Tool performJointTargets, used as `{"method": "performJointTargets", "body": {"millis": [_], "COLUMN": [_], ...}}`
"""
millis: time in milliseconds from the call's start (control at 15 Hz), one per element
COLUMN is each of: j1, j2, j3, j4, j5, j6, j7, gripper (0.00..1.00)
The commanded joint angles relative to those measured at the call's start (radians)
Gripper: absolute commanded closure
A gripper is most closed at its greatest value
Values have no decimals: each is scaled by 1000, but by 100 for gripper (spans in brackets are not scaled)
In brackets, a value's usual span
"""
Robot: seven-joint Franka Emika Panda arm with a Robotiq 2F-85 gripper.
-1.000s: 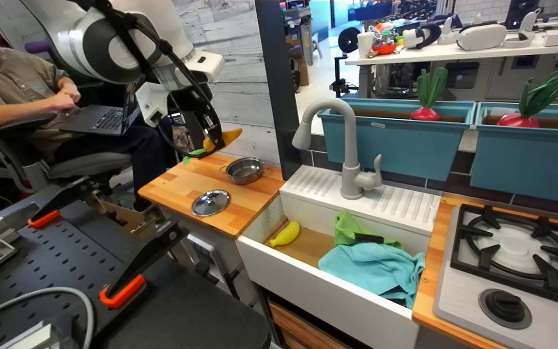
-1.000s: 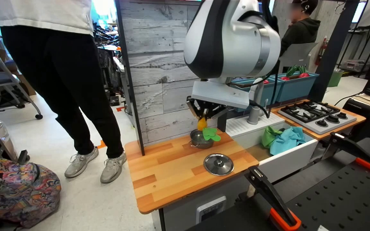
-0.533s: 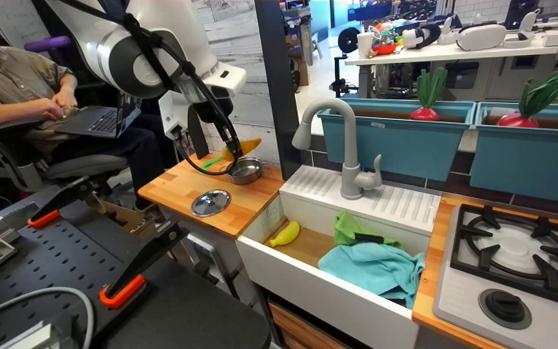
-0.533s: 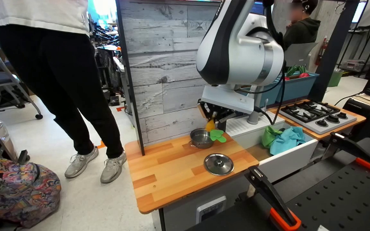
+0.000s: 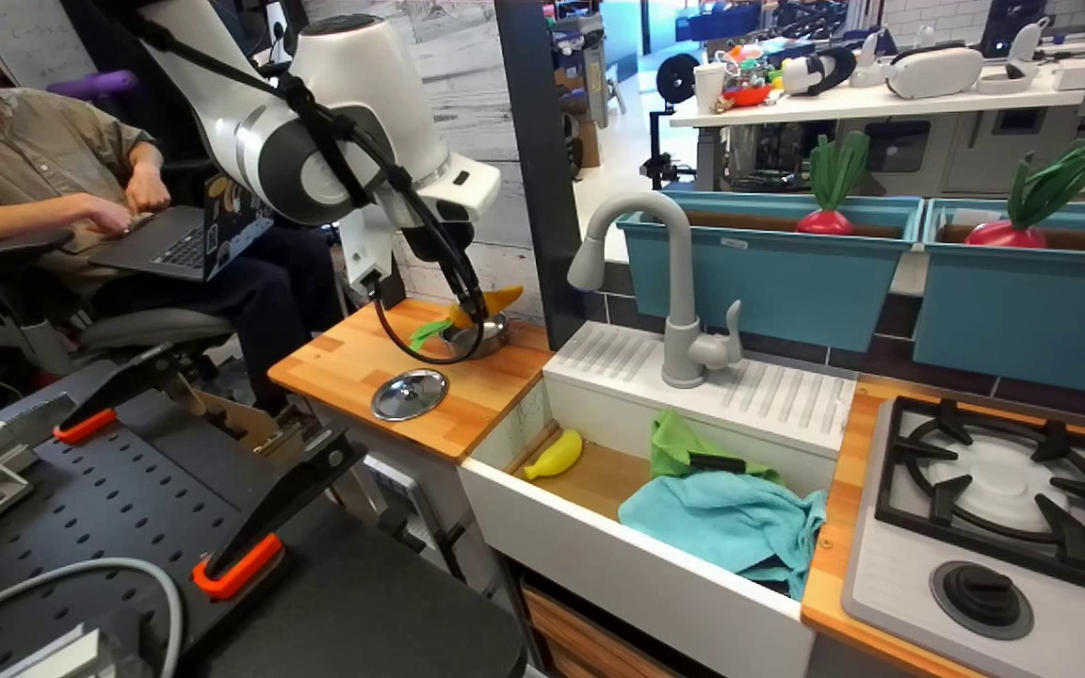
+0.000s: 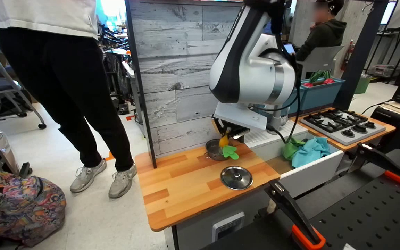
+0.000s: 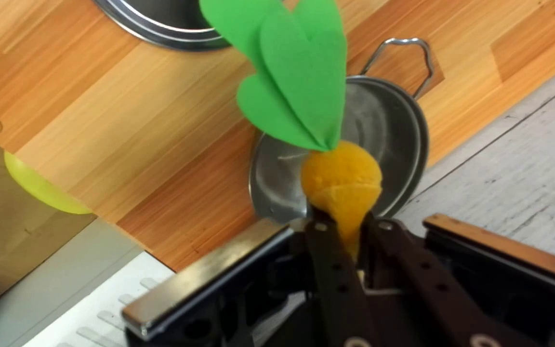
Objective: Put the carrot plushie in the pot
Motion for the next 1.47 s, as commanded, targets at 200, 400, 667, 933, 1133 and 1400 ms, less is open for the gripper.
{"method": "performJointTargets", "body": {"millis": [200,400,667,933,1133,1400], "j1": [60,66,43,17,-15,15], "j2": [70,77,38,-42,-145,-147], "j3": [-23,-21,15,71,147,146], "j4": [92,101,56,-48,-195,-199], "j5": [23,24,28,29,15,10], "j6": [-24,-38,-3,87,199,197], "j7": [16,20,1,-27,-63,-58], "gripper": [97,55,28,1,0,0]}}
